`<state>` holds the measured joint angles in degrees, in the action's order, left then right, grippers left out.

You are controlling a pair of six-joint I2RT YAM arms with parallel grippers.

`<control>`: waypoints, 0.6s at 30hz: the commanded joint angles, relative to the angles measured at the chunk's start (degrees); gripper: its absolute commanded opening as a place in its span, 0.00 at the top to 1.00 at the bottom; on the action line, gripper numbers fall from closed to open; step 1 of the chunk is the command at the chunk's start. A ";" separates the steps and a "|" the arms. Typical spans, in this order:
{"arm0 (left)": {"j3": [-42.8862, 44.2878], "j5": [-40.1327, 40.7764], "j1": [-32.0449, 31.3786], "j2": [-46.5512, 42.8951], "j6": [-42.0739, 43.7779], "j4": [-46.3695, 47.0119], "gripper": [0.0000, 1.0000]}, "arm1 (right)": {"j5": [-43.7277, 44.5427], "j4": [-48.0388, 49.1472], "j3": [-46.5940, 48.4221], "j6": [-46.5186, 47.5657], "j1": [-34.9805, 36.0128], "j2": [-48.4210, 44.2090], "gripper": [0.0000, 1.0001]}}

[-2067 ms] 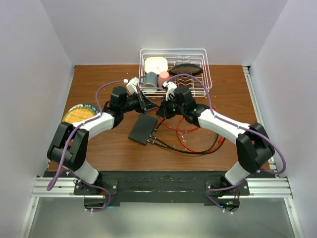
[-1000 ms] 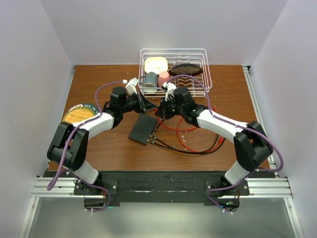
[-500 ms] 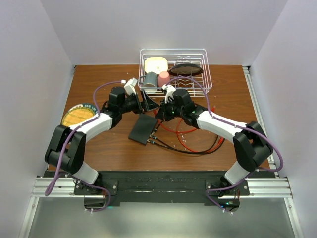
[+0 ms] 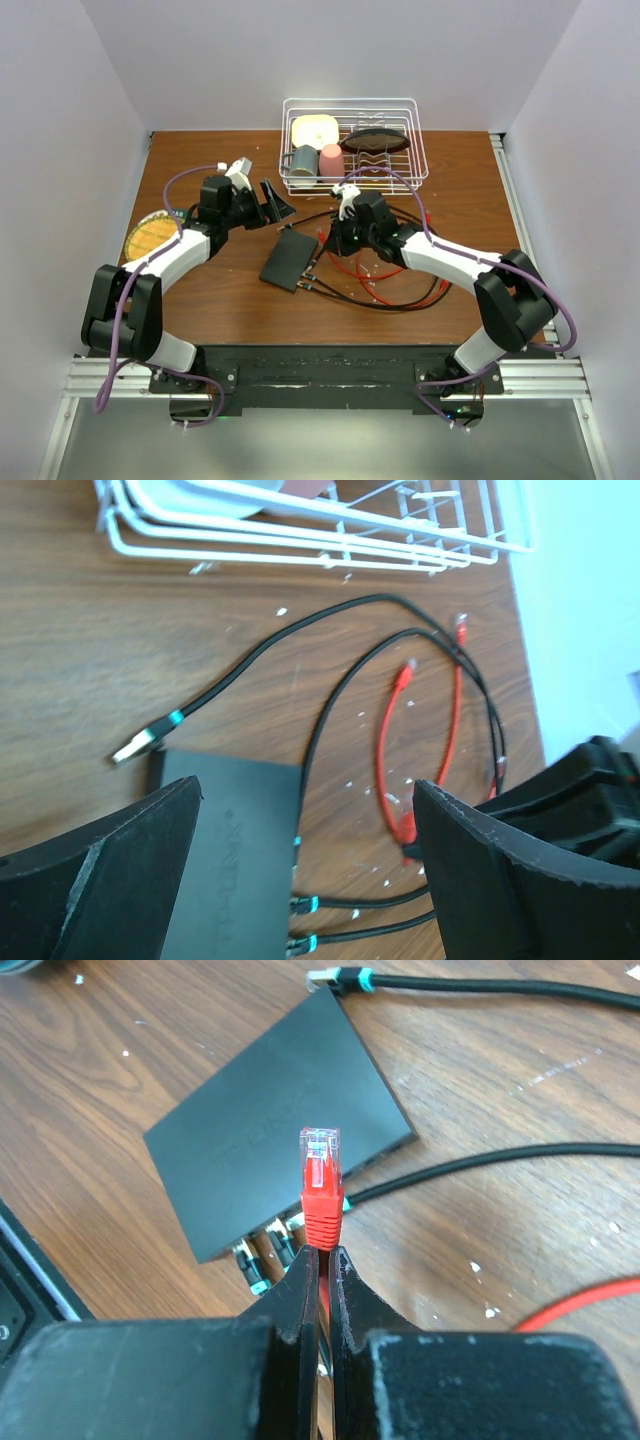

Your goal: Insert the plug into the switch port

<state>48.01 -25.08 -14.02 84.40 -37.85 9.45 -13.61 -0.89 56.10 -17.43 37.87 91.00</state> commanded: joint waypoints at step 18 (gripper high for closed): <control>2.61 9.88 2.42 6.82 10.16 -9.10 0.08 | 5.25 -5.70 1.38 4.86 0.28 0.23 1.00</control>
<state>48.01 -16.16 -12.08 89.65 -30.17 0.43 -10.83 -4.36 54.08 -15.09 37.87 90.48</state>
